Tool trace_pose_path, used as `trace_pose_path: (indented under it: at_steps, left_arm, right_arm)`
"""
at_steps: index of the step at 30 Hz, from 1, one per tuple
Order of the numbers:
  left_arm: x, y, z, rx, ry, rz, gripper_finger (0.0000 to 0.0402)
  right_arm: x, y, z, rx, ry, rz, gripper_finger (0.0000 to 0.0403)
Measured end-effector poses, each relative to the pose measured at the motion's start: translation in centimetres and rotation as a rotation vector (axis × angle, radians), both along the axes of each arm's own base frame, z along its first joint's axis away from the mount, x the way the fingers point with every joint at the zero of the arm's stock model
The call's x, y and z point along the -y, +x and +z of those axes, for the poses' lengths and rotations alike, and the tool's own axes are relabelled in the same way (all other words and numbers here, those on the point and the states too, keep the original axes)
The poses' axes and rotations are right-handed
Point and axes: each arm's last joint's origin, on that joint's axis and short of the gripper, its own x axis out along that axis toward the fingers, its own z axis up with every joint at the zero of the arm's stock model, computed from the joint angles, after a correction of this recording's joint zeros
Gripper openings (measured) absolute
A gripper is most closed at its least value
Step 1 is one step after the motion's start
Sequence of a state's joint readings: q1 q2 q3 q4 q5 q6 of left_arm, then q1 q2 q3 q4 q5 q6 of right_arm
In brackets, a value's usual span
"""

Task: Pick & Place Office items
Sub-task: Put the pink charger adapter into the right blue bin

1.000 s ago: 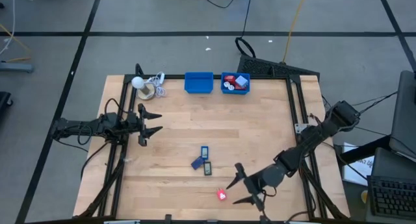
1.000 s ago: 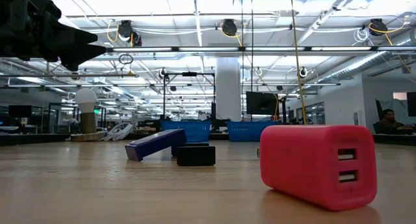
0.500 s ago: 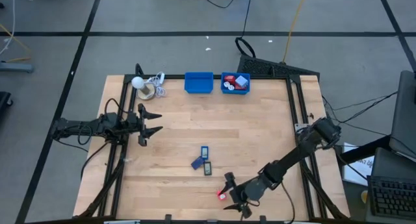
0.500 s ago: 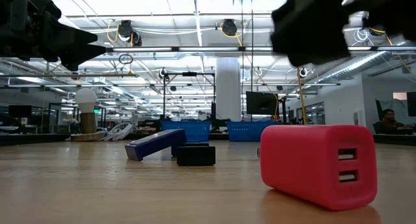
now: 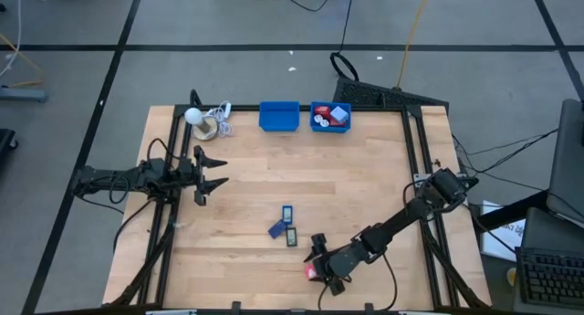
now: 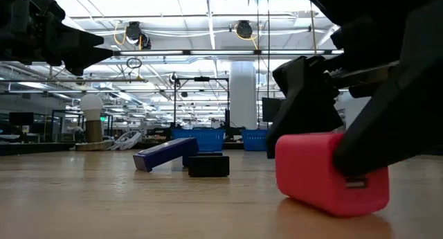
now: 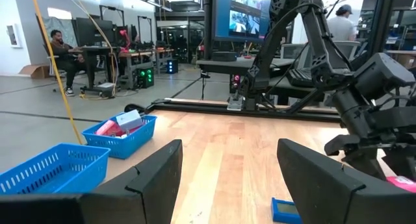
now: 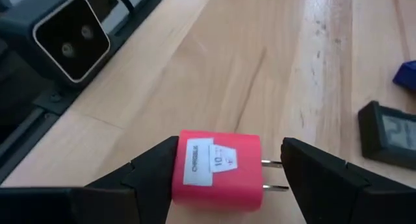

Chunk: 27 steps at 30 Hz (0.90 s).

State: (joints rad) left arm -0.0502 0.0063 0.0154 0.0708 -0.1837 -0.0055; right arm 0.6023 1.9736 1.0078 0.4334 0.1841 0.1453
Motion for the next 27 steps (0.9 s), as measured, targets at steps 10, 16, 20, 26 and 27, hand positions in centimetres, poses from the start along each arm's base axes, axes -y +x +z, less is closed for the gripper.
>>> trace_pose_path:
  at_steps: [10,16,20,26,27]
  left_arm:
    - [0.00,0.00,0.00,0.000,0.000,0.001,0.0255]
    - [0.00,0.00,0.00,0.000,0.000,0.000,0.0255]
    - [0.00,0.00,0.00,0.000,0.001,0.000,0.0255]
    - [0.00,0.00,0.00,0.000,0.001,0.000,0.0255]
    - [0.00,0.00,0.00,0.000,0.001,0.000,0.0255]
  right_arm:
    - [0.01,-0.09,-0.13,-0.013,-0.008,0.003,0.0234]
    - [0.01,-0.10,-0.12,-0.014,-0.009,0.003,0.0208]
    - [0.02,-0.10,-0.13,-0.012,-0.017,0.009,0.0187]
    - [0.02,-0.11,-0.14,-0.013,-0.017,0.010,0.0179]
    - [0.01,-0.11,-0.14,-0.013,-0.017,0.011,0.0181]
